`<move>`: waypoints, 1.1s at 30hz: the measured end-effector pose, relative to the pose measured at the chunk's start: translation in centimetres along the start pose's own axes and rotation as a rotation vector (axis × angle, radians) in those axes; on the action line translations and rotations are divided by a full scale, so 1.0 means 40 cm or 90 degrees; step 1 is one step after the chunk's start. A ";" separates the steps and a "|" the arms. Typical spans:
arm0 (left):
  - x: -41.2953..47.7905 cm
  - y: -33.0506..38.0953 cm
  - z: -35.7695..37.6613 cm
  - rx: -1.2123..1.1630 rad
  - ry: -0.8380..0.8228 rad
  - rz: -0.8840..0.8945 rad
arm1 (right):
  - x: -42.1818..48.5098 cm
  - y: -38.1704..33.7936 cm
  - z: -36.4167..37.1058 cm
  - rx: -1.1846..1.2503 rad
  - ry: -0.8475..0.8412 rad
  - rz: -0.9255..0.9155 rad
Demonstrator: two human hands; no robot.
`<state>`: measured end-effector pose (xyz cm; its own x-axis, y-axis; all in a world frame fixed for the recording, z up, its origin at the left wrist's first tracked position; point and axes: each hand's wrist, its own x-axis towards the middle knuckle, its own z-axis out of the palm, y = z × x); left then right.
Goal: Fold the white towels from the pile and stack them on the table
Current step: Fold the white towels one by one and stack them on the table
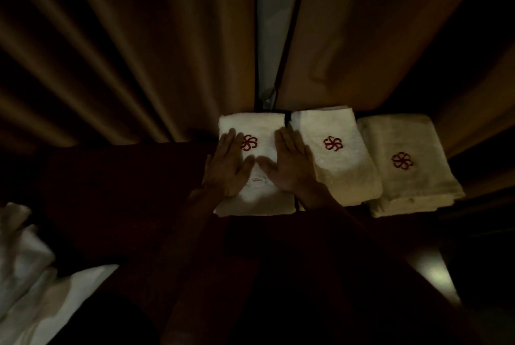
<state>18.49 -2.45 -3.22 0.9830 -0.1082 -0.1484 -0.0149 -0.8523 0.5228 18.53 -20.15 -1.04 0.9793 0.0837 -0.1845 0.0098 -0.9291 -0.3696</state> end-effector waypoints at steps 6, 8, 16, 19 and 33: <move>-0.075 0.015 -0.096 -0.109 0.100 0.013 | -0.031 -0.077 -0.048 0.026 0.078 -0.060; -0.122 -0.005 -0.132 -0.138 0.125 0.003 | -0.049 -0.130 -0.055 0.024 0.101 -0.093; -0.381 -0.293 -0.232 -0.018 0.149 -0.107 | -0.186 -0.423 0.080 0.034 0.013 -0.265; -0.522 -0.430 -0.260 0.008 0.124 -0.196 | -0.253 -0.535 0.179 0.003 -0.079 -0.310; -0.961 -0.773 -0.181 0.036 0.135 -0.353 | -0.522 -0.786 0.549 -0.049 -0.336 -0.347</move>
<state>-17.51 31.77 -7.60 0.8616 0.4608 -0.2127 0.5075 -0.7784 0.3694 -6.67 15.24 -5.56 0.6056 0.6811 -0.4116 0.4974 -0.7277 -0.4723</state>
